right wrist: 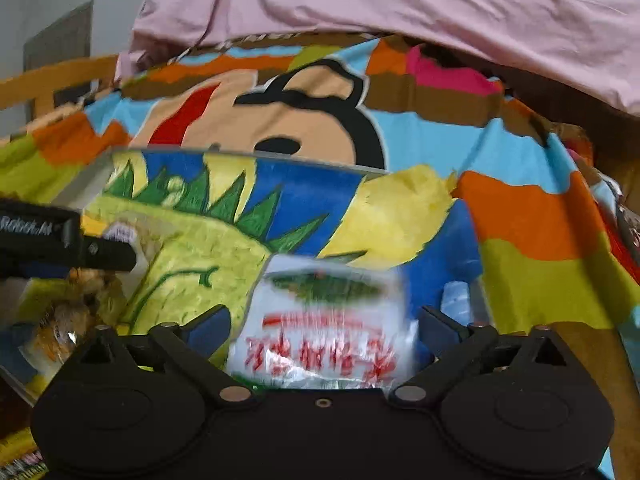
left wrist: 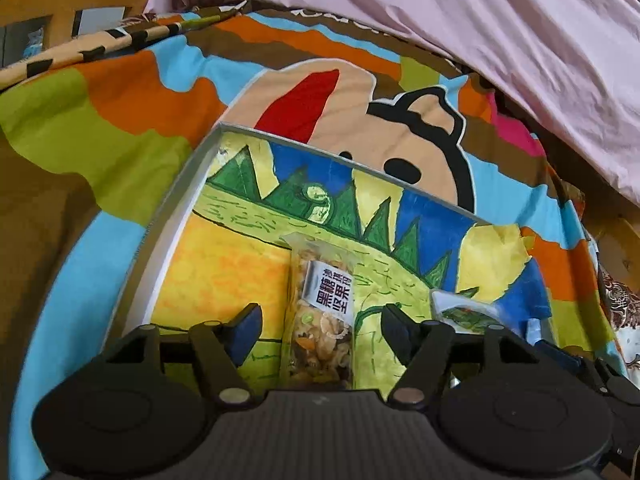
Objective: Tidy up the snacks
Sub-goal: 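Carry both held snacks over the metal tray and open both tools inside it, then lift both open tools up away from the metal tray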
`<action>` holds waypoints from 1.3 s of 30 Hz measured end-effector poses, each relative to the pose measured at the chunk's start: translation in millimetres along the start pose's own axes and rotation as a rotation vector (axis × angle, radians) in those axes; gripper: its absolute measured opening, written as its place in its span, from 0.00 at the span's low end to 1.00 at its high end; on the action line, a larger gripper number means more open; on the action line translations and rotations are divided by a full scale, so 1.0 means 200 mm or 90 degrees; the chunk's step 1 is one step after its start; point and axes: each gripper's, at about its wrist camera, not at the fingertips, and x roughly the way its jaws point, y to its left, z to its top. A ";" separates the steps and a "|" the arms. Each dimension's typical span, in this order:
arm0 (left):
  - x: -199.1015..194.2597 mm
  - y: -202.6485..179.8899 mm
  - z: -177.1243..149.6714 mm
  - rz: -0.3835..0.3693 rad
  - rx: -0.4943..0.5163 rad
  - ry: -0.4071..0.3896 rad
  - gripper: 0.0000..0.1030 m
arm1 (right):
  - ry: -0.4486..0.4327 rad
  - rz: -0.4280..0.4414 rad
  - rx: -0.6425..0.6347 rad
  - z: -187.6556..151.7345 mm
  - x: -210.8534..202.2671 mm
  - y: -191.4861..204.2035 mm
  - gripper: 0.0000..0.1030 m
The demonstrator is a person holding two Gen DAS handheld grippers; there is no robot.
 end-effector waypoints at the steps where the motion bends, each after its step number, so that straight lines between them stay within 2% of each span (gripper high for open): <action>1: -0.04 0.00 0.01 -0.003 -0.002 -0.008 0.74 | -0.007 0.004 0.010 0.01 -0.03 -0.01 0.99; 2: -0.07 -0.01 0.01 -0.004 -0.003 -0.018 0.80 | -0.018 0.007 0.017 0.03 -0.07 -0.02 0.99; 7: -0.35 -0.04 0.03 0.008 0.031 -0.108 0.99 | -0.084 0.009 0.016 0.10 -0.33 -0.04 0.99; 13: -0.67 -0.08 0.03 0.028 0.046 -0.192 0.99 | -0.179 0.011 -0.009 0.14 -0.70 -0.05 0.99; 19: -0.99 -0.13 -0.10 0.051 0.088 -0.277 1.00 | -0.249 0.017 -0.012 0.07 -1.07 -0.08 0.99; 23: -1.14 -0.16 -0.22 0.051 0.115 -0.265 1.00 | -0.281 0.005 -0.022 0.00 -1.29 -0.09 0.99; 28: -1.29 -0.14 -0.37 0.064 0.119 -0.249 1.00 | -0.318 -0.014 -0.030 -0.14 -1.54 -0.11 0.99; 32: -1.43 -0.13 -0.48 0.080 0.120 -0.269 1.00 | -0.338 -0.023 -0.025 -0.24 -1.71 -0.12 1.00; 37: -1.57 -0.11 -0.61 0.088 0.125 -0.290 1.00 | -0.316 -0.018 0.006 -0.36 -1.85 -0.12 1.00; 39: -1.60 -0.10 -0.68 0.089 0.133 -0.277 1.00 | -0.292 0.008 0.015 -0.41 -1.88 -0.13 1.00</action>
